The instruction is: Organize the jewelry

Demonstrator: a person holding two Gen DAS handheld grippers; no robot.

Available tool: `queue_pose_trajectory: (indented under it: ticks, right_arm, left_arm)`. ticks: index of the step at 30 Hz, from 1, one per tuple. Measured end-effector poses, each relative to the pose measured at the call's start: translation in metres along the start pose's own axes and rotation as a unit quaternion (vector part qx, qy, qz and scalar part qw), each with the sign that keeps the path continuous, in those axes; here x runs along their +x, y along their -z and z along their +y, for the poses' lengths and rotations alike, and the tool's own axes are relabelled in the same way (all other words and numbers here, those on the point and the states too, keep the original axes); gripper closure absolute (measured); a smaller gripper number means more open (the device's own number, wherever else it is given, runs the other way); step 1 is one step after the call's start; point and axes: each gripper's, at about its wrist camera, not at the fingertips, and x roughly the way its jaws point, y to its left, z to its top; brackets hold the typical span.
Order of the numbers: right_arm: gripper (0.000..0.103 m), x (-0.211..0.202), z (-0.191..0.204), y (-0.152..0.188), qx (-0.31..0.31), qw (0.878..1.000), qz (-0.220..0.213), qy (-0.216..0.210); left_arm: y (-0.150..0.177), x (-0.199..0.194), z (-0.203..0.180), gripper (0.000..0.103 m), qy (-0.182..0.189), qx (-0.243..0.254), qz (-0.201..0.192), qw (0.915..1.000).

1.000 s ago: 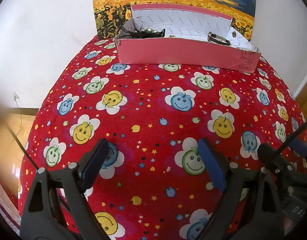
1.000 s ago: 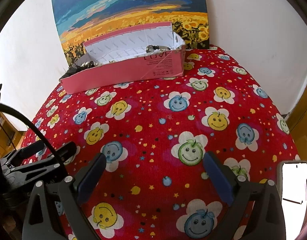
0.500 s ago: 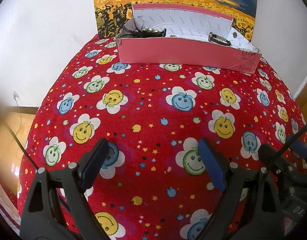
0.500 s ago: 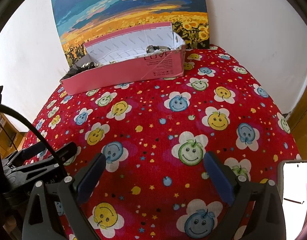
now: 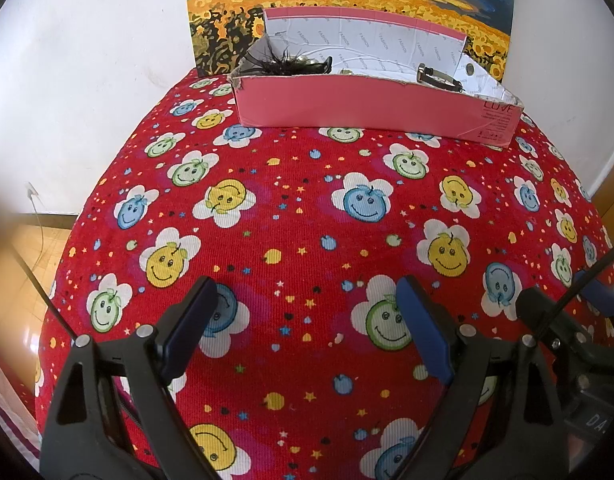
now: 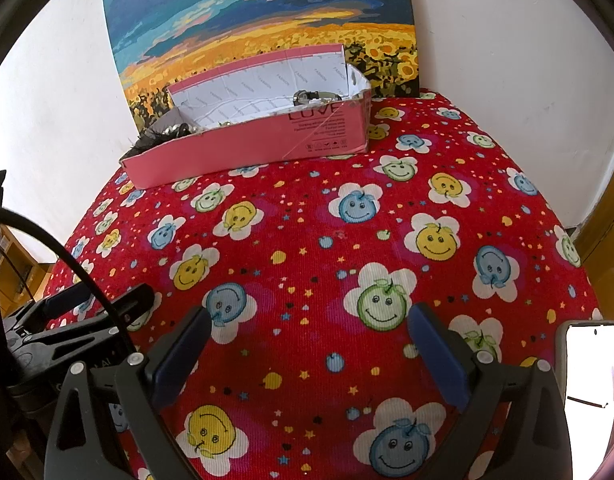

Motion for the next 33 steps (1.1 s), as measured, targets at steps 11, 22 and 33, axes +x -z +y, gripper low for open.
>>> queue_pose_trajectory:
  ticks: [11,22,33]
  right_arm:
    - [0.002,0.0019,0.0034,0.0001,-0.006,1.000,0.003,0.008]
    - [0.002,0.0021,0.0034,0.0001,-0.004,1.000,0.002,0.005]
    - [0.001,0.0021,0.0032,0.0000,-0.005,1.000,0.003,0.005]
  left_arm:
    - [0.0002,0.0001,-0.0001,0.017,0.001,-0.001,0.000,1.0000]
    - [0.0007,0.0005,-0.0005,0.017,0.002,-0.002,0.001,1.0000]
    - [0.0012,0.0007,-0.0004,0.017,0.003,-0.003,0.001,1.0000]
